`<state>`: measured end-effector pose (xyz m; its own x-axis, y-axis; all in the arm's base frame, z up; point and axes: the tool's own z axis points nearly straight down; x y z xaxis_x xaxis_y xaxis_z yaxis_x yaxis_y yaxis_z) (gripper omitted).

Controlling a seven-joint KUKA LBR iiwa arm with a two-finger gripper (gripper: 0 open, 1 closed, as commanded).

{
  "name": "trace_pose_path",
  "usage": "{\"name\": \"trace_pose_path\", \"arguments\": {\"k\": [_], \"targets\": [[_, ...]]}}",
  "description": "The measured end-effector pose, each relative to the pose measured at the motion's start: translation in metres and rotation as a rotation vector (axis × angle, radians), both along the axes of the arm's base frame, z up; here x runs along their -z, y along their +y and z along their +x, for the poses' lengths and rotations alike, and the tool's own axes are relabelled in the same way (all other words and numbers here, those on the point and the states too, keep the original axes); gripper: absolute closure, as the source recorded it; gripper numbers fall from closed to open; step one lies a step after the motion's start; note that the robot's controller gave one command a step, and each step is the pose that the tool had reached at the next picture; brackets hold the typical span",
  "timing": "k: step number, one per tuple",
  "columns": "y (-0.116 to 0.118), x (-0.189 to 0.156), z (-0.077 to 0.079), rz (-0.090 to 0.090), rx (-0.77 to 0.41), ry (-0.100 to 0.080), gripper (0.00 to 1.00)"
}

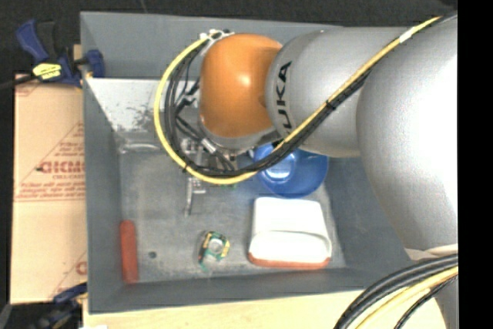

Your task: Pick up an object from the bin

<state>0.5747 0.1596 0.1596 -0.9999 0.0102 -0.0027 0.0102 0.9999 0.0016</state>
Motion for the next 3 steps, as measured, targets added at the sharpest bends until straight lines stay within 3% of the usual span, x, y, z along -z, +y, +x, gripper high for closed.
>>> {"name": "trace_pose_path", "arguments": {"k": [1,2,3], "targets": [[0.000,0.000,0.000,0.000,0.001,0.000,0.00],[-0.059,-0.011,0.027,0.000,0.125,-0.006,0.00],[-0.091,-0.066,0.049,0.001,-0.134,-0.009,0.00]]}}
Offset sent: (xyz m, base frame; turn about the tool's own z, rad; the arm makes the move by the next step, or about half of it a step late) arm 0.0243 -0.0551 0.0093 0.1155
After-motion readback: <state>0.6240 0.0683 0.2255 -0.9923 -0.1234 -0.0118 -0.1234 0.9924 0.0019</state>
